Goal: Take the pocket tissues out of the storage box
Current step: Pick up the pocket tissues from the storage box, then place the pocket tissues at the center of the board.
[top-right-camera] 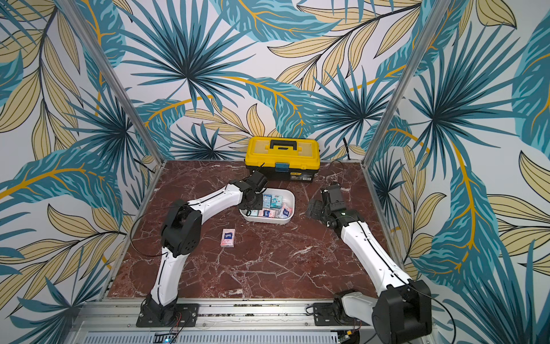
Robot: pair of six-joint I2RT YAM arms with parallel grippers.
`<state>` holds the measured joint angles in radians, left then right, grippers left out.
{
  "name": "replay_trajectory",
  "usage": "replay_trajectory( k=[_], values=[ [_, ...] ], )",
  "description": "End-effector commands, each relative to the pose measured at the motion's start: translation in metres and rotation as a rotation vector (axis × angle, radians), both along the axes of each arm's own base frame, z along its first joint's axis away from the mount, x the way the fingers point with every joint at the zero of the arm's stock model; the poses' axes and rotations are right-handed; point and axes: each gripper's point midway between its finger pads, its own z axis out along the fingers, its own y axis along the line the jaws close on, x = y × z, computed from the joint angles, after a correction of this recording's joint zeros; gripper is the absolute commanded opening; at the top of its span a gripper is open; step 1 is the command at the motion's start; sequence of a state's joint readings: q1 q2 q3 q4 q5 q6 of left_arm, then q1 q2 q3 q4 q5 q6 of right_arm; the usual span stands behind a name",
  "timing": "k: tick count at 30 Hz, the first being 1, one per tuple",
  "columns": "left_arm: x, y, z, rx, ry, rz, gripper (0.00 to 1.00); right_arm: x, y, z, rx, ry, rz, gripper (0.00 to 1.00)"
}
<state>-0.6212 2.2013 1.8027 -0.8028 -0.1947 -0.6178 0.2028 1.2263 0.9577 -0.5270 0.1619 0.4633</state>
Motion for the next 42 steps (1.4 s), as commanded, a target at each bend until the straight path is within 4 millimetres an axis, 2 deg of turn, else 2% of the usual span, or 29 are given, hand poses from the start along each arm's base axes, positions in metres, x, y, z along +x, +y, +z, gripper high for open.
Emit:
replay_trajectory(
  k=[1, 4, 16, 20, 25, 35, 42],
  values=[
    [0.006, -0.007, 0.01, -0.014, -0.014, -0.01, 0.54, 0.004, 0.002, 0.001, 0.001, -0.005, 0.014, 0.99],
    [0.007, -0.007, 0.021, -0.02, -0.036, -0.01, 0.54, 0.004, 0.002, 0.002, 0.0, -0.009, 0.016, 0.99],
    [-0.003, -0.01, 0.092, -0.078, -0.148, -0.013, 0.53, 0.001, 0.003, 0.004, 0.007, -0.017, 0.022, 0.99],
    [-0.014, -0.009, 0.115, -0.095, -0.178, -0.014, 0.53, -0.002, 0.003, 0.007, 0.013, -0.028, 0.021, 0.99],
    [-0.038, -0.01, 0.131, -0.121, -0.184, -0.021, 0.53, -0.009, 0.001, 0.008, 0.016, -0.038, 0.02, 0.99],
    [-0.106, -0.011, 0.121, -0.137, -0.099, -0.019, 0.53, -0.024, 0.001, 0.004, 0.023, -0.029, 0.035, 0.99],
    [-0.141, -0.013, 0.09, -0.132, -0.01, 0.008, 0.53, -0.036, 0.001, 0.005, 0.032, -0.023, 0.047, 0.99]
  ],
)
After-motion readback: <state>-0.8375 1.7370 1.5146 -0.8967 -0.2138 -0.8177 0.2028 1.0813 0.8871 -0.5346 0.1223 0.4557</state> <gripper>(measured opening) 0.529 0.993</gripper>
